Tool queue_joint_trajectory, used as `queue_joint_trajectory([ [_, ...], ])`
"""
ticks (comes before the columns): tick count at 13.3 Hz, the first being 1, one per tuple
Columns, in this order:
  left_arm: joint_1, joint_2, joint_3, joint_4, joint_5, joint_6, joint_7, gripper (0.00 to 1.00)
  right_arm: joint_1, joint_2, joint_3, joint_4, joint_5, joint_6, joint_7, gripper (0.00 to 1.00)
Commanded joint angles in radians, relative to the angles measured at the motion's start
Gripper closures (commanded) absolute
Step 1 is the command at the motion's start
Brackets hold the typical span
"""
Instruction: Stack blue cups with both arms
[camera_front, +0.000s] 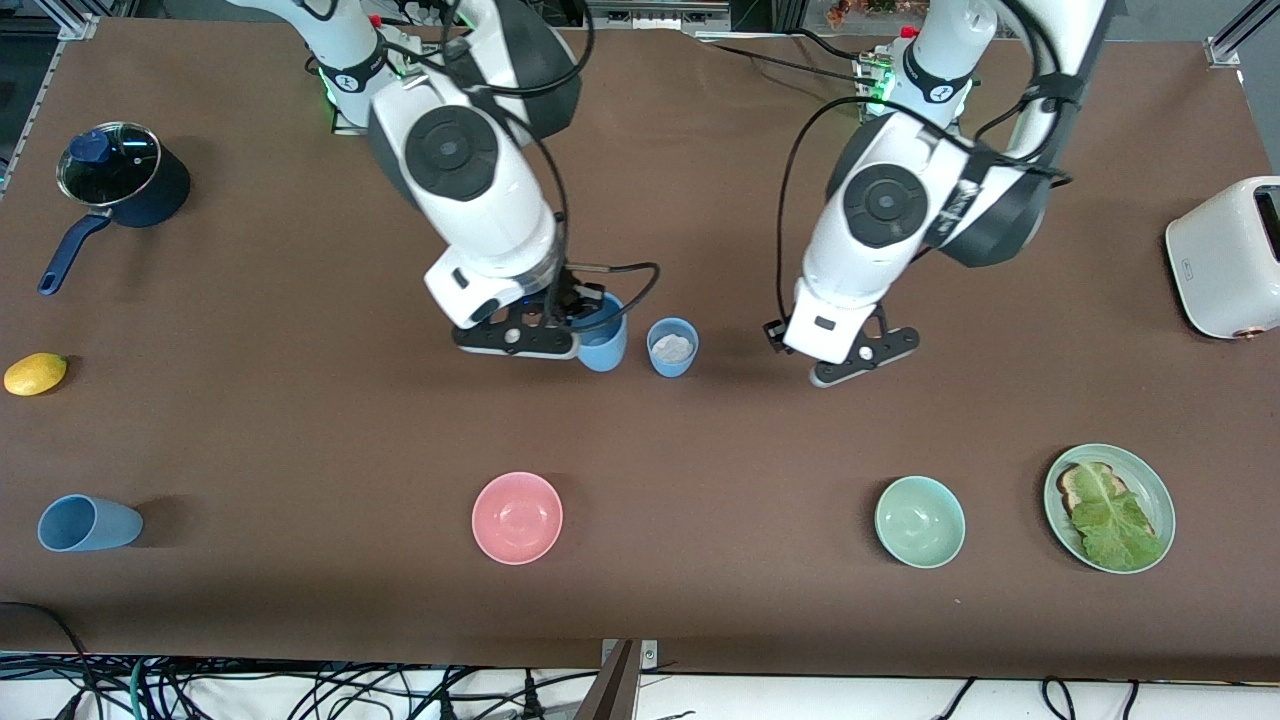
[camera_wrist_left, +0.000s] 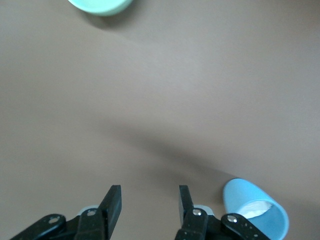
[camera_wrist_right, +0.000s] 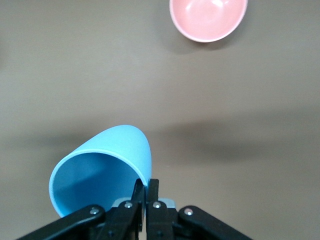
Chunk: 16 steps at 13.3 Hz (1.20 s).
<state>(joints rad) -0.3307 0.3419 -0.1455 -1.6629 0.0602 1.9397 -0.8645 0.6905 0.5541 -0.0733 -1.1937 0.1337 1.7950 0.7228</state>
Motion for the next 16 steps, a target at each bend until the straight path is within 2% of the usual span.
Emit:
queue_joint_trajectory([
  [1, 0.082, -0.041, -0.012, -0.014, 0.004, -0.051, 0.164, 0.45, 0.047, 0.046, -0.008, 0.034, 0.014, 0.067, 0.085, 1.00],
  [5, 0.195, -0.076, -0.012, -0.020, -0.019, -0.091, 0.370, 0.44, 0.082, 0.124, -0.008, 0.120, 0.014, 0.104, 0.165, 1.00],
  [11, 0.370, -0.067, -0.014, -0.034, -0.034, -0.091, 0.659, 0.42, 0.109, 0.150, -0.010, 0.112, 0.014, 0.106, 0.196, 1.00],
  [16, 0.469, -0.058, -0.014, -0.029, -0.034, -0.085, 0.841, 0.38, 0.115, 0.145, -0.011, 0.089, 0.014, 0.070, 0.201, 1.00],
])
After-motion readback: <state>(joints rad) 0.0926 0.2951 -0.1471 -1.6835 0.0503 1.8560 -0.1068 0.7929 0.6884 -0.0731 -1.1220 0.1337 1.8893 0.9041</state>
